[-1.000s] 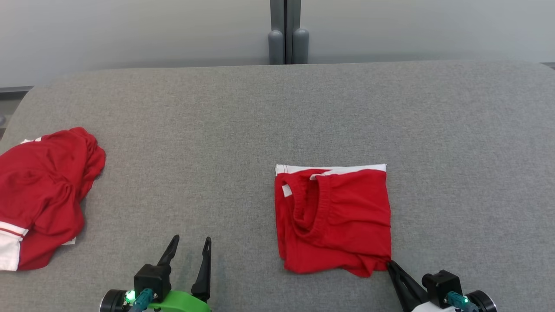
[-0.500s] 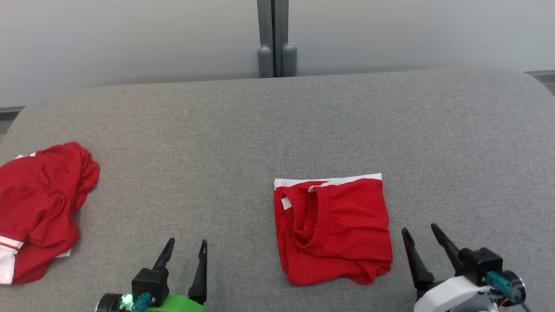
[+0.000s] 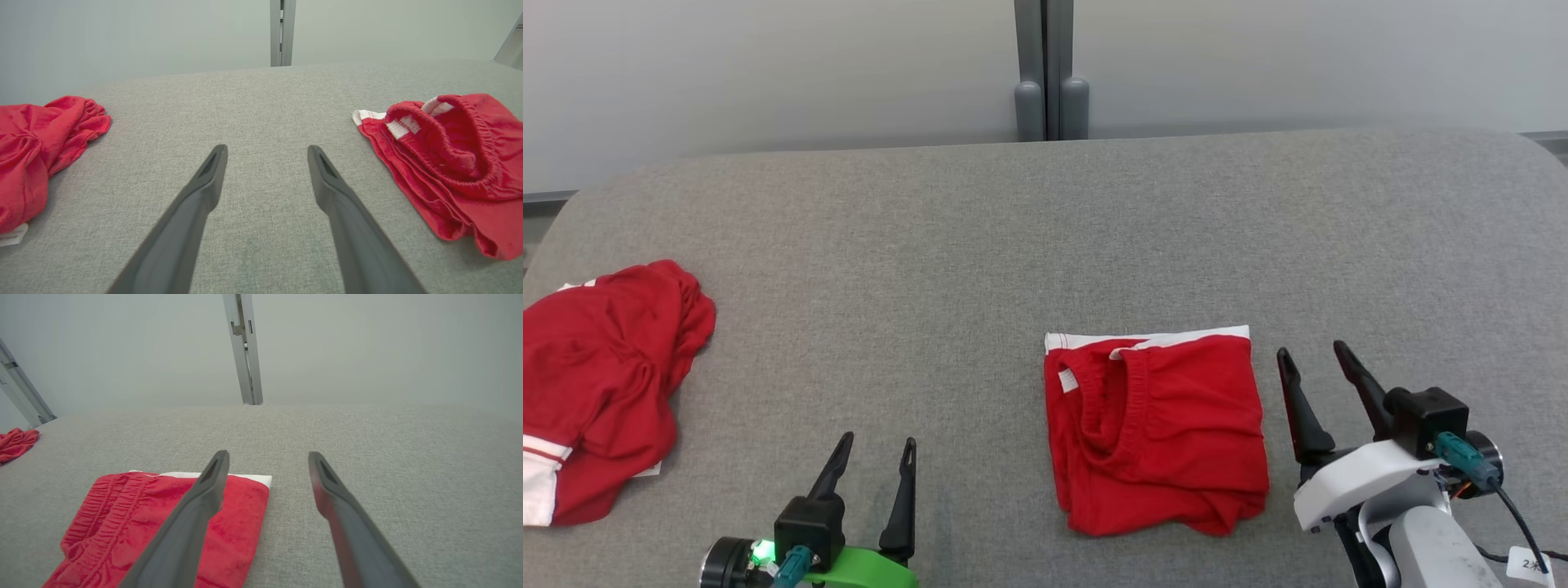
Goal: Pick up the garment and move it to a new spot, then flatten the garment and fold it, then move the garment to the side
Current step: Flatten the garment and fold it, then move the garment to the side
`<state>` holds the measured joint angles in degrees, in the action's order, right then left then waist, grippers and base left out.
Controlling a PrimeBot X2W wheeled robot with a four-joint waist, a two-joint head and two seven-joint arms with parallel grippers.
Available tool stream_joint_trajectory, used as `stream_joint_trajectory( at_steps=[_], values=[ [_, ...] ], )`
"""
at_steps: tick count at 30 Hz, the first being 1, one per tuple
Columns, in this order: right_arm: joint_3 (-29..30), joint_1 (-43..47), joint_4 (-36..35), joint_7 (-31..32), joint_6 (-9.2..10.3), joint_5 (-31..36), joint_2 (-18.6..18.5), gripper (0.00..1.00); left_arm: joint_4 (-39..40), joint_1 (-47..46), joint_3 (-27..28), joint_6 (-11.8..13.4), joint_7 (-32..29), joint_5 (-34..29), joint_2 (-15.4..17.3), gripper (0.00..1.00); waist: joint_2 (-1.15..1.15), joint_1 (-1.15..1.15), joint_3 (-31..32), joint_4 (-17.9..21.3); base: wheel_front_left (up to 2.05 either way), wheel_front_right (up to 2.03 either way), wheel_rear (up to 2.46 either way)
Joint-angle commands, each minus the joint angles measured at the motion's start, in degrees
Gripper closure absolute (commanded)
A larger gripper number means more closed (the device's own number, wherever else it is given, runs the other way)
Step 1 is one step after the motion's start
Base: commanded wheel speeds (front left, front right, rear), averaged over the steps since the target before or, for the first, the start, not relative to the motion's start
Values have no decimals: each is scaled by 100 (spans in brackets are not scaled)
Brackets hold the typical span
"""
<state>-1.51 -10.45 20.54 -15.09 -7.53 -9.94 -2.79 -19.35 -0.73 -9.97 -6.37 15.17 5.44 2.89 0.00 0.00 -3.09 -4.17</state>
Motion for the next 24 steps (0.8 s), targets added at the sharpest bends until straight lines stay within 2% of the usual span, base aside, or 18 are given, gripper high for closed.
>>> stream_joint_trajectory(
  at_steps=[1,5,14,15,16,17,18,21,24],
  values=[
    [-38,-50,125,-11,8,8,-23,0,22,-14,-3,17,-6,-71,10,0,0,0,-23,-15,0,0,0],
    [-213,-183,588,-12,8,-156,-23,0,48,-66,23,3,-6,-65,10,0,0,0,-150,-43,0,0,0],
    [-702,-919,2119,-11,8,-493,-20,0,-8,-312,-28,-76,-6,-96,11,0,0,0,-575,-308,0,0,0],
    [-772,-995,2229,-12,7,-533,-20,13,-15,-335,-34,-85,-6,-99,11,0,0,0,-601,-334,0,0,0],
    [-825,-1077,2348,-11,8,-574,-24,56,-20,-357,-33,-93,-6,-97,11,0,0,0,-627,-355,0,0,0],
    [-840,-1123,2399,-6,8,-587,-28,93,-32,-364,-23,-100,-6,-90,11,0,0,0,-639,-366,0,0,0],
    [-814,-1162,2355,-6,8,-602,-26,100,-38,-369,-12,-106,-6,-81,11,0,0,0,-654,-371,0,0,0],
    [-705,-1188,2221,-6,8,-577,-28,100,17,-393,35,-108,-6,-62,22,0,0,0,-681,-283,0,0,0],
    [-651,-1148,2096,-7,8,-479,-28,100,105,-377,36,-115,-6,-71,51,0,0,0,-655,11,0,0,0]
  ],
)
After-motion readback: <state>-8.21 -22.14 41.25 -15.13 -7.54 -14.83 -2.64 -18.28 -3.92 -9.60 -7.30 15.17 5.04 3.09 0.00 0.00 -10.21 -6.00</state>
